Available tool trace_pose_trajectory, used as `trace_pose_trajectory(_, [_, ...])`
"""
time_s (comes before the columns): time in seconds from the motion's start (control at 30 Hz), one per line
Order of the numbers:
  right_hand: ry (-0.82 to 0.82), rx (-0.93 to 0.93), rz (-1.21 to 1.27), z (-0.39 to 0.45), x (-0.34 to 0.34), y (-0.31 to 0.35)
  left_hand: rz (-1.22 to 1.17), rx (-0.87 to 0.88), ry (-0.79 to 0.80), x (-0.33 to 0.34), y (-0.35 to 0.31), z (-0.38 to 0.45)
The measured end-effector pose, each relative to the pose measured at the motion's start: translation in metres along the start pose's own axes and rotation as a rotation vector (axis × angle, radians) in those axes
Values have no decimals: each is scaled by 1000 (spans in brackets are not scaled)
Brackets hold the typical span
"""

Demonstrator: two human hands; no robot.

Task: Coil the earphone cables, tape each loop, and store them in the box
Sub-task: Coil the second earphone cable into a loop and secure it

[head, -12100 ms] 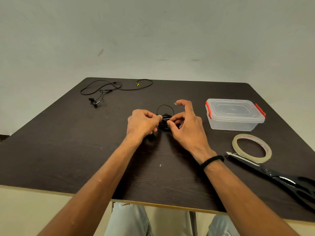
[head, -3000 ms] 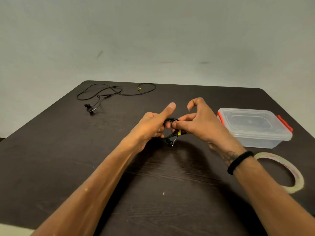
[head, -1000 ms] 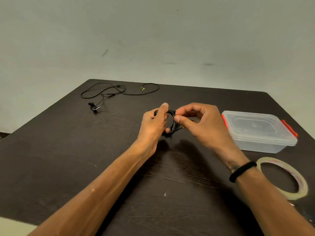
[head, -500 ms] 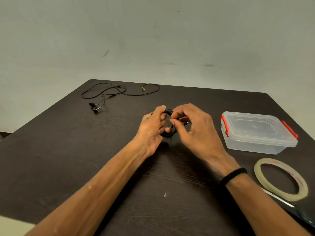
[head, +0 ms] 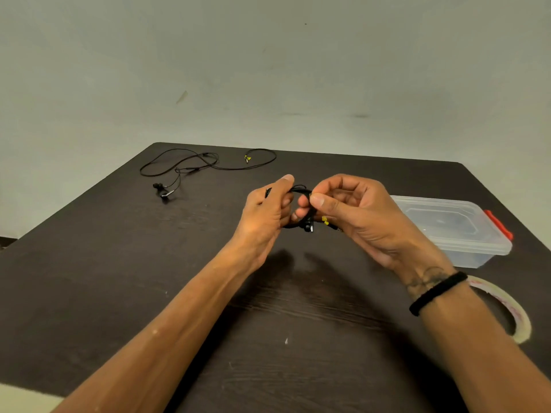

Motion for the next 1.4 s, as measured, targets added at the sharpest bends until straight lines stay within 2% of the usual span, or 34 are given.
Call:
trace_pose_trajectory(0.13, [7,61,62,-1,-9,2,-130,-180,113,2,2,0])
trace_pose_trajectory(0.23, [-3,85,-32,0,-17,-1,-157,-345,227,-2,3,-3])
trace_pose_trajectory(0.33, [9,108,-123,1,-17,-6,-100,-411,279,-8,0,-4])
trace_pose_trajectory(0.6, [32,171,-236,1,-14,-12,256,-289,263,-7,-6,-6])
trace_pose_trajectory(0.77, [27,183,-217,0,-14,-11,242,-229,283,-6,0,-3])
trace_pose_trajectory(1.03, [17,258,-18,0,-16,-13,180,-137,262,2,9,-1])
trace_pose_trajectory(1.23, [-96,121,-339,3,-13,-14,139,-151,188,2,13,-2])
trace_pose_trajectory(1.4, [-104,-41,-640,4,-7,-11,65,-196,142,2,16,-3])
Point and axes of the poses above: each hand's wrist, its own z-axis towards the middle knuckle, its own x-axis out of the palm, y = z × x, the point moved 3 cm from there along z, towards the middle knuckle, and after that the axes turned 2 degrees about z, right-handed, at the moved point
